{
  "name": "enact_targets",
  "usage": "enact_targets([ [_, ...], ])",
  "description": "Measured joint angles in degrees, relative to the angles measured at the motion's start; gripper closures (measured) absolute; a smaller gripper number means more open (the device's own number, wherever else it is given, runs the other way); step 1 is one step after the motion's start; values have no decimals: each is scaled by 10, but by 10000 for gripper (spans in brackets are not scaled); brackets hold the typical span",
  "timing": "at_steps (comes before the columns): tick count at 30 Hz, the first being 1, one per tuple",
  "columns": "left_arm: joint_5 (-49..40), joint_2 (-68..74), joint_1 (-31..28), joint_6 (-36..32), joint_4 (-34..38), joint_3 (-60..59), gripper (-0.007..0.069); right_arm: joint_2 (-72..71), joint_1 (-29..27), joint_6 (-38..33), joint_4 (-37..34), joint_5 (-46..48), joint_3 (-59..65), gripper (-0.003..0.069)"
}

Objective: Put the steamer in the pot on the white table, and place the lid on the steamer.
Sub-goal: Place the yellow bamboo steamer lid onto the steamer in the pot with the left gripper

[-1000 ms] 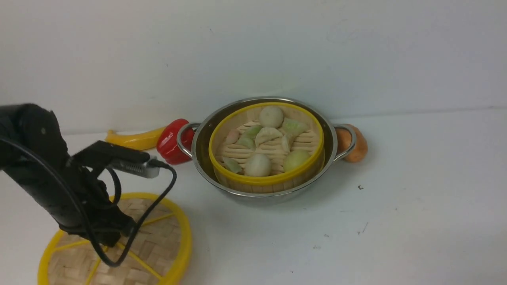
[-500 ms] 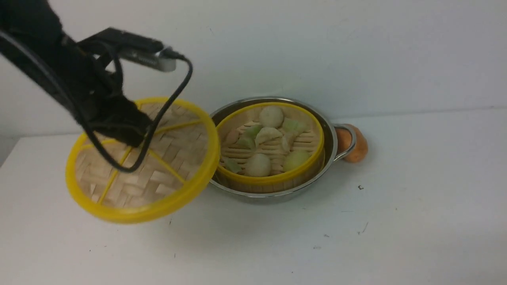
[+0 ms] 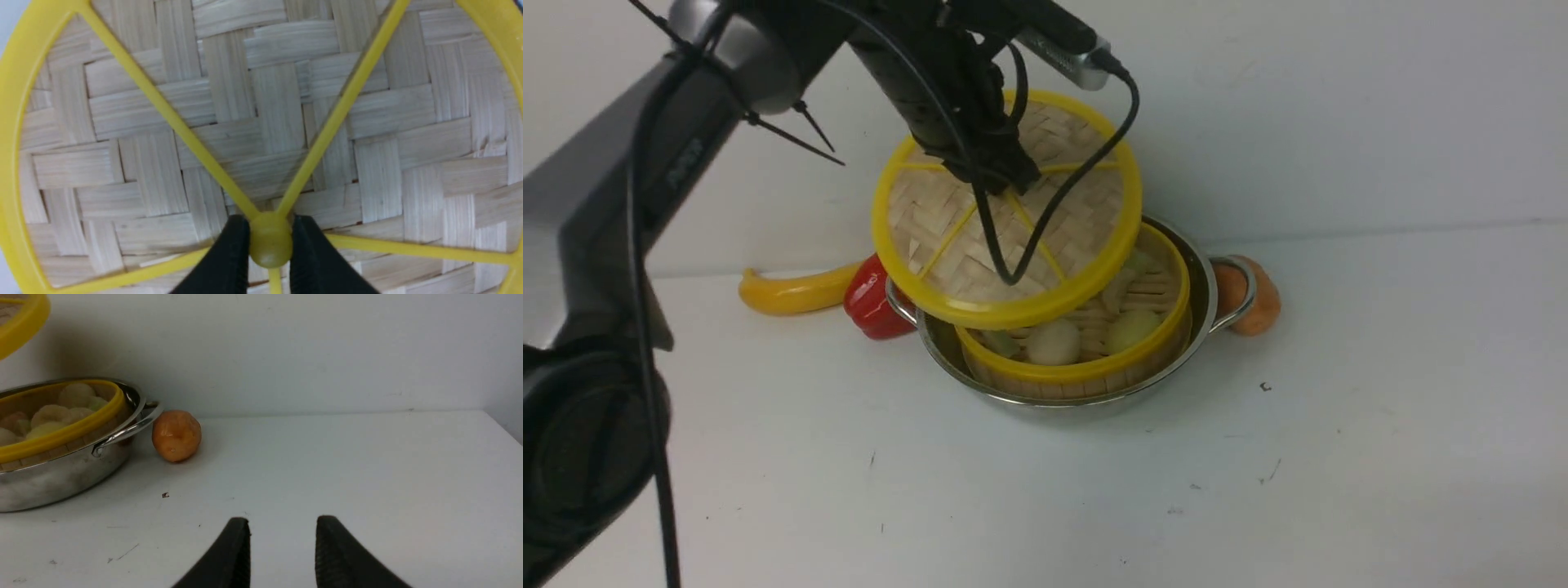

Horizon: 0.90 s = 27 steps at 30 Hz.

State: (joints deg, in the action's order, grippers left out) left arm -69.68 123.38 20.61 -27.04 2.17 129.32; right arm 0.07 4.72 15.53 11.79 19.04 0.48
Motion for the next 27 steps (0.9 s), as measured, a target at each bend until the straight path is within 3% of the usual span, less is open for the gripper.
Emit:
enact_targets([
  [22, 0, 78, 5, -128, 17, 9, 510, 0, 0, 0, 0, 0, 0, 416],
  [27, 41, 82, 19, -155, 17, 9, 510, 0, 0, 0, 0, 0, 0, 416],
])
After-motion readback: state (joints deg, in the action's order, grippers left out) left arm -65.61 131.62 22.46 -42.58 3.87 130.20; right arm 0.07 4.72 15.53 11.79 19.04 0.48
